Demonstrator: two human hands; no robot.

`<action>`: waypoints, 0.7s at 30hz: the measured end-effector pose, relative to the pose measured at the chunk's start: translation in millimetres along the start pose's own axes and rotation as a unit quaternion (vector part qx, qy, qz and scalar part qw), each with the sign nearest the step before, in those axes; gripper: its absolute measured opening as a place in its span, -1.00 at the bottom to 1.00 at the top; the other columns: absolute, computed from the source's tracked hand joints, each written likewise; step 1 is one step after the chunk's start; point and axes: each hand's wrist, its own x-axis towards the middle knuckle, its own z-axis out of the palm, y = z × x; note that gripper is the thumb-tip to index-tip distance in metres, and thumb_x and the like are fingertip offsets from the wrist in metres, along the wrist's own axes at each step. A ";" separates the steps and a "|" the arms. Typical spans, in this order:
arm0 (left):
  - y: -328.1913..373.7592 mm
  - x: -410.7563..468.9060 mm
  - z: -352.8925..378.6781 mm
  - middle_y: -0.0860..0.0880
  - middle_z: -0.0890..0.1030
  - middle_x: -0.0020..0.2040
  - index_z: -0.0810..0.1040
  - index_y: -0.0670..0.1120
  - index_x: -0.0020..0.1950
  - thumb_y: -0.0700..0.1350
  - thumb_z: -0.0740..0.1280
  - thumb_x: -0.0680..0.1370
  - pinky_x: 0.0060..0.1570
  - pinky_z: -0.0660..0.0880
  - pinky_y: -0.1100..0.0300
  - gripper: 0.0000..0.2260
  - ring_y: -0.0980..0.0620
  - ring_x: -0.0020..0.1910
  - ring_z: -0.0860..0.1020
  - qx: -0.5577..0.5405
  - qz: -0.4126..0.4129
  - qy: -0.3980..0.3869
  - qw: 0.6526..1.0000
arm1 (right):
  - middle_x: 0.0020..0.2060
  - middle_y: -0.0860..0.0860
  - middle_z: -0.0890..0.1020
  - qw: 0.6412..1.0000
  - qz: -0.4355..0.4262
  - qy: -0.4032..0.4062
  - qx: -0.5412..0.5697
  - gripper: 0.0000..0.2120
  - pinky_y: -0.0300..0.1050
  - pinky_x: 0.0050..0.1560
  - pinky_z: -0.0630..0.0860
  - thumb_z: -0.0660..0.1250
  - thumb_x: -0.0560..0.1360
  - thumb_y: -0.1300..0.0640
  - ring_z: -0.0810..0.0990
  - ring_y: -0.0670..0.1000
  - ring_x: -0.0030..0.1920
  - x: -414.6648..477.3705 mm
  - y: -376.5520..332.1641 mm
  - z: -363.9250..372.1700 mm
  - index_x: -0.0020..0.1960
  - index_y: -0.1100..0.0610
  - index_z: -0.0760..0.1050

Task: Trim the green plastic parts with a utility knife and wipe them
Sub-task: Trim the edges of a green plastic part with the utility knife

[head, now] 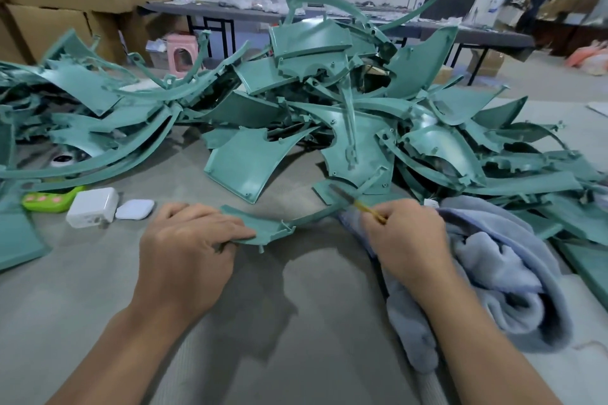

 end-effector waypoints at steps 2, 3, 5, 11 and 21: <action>-3.3 -0.5 0.1 0.14 0.73 -0.17 0.77 0.05 -0.22 -0.23 0.44 0.33 -0.02 0.42 0.11 -0.80 0.16 -0.16 0.60 0.003 0.001 0.010 1.000 | -0.56 0.00 0.46 0.996 0.040 0.080 -0.010 -0.63 -0.09 -0.42 0.24 0.29 0.55 -0.03 0.42 0.03 -0.46 2.1 10.0 -7.7 -0.40 0.07 0.49; -3.9 -0.3 0.8 0.15 0.73 -0.16 0.77 0.05 -0.21 -0.22 0.45 0.34 -0.03 0.43 0.09 -0.81 0.16 -0.15 0.60 0.002 -0.001 0.013 1.000 | -0.57 0.01 0.44 0.992 0.037 0.117 0.003 -0.62 -0.08 -0.40 0.23 0.28 0.56 -0.02 0.42 0.05 -0.45 0.6 13.2 -9.4 -0.40 0.09 0.44; -3.3 0.8 2.7 0.16 0.72 -0.16 0.76 0.06 -0.20 -0.22 0.45 0.34 -0.05 0.45 0.05 -0.81 0.18 -0.14 0.59 0.003 -0.005 0.020 1.000 | -0.57 -0.01 0.40 0.985 0.005 0.154 0.074 -0.59 -0.05 -0.36 0.21 0.28 0.57 0.00 0.37 0.04 -0.44 -3.6 11.9 -8.5 -0.40 0.10 0.33; 5.5 3.0 -1.9 0.51 0.57 -0.15 0.71 0.29 -0.09 -0.13 0.54 0.38 0.03 0.41 0.50 -0.71 0.40 -0.07 0.56 -0.102 -0.099 0.011 0.990 | -0.39 0.03 0.68 0.914 0.025 0.046 0.402 -0.70 -0.07 -0.25 0.52 0.39 0.59 0.16 0.58 0.02 -0.35 -4.5 -7.7 -3.1 -0.32 0.15 0.67; 23.1 10.5 5.2 -0.14 0.75 0.00 0.77 -0.03 0.02 -0.09 0.46 0.44 -0.25 0.64 0.19 -0.81 -0.10 -0.05 0.74 -0.527 -0.458 -0.058 0.714 | 0.02 0.22 0.73 0.734 0.029 -0.226 0.640 -0.78 0.08 0.32 0.53 0.49 0.38 0.07 0.66 0.12 0.17 -20.0 -21.5 1.6 -0.18 0.24 0.75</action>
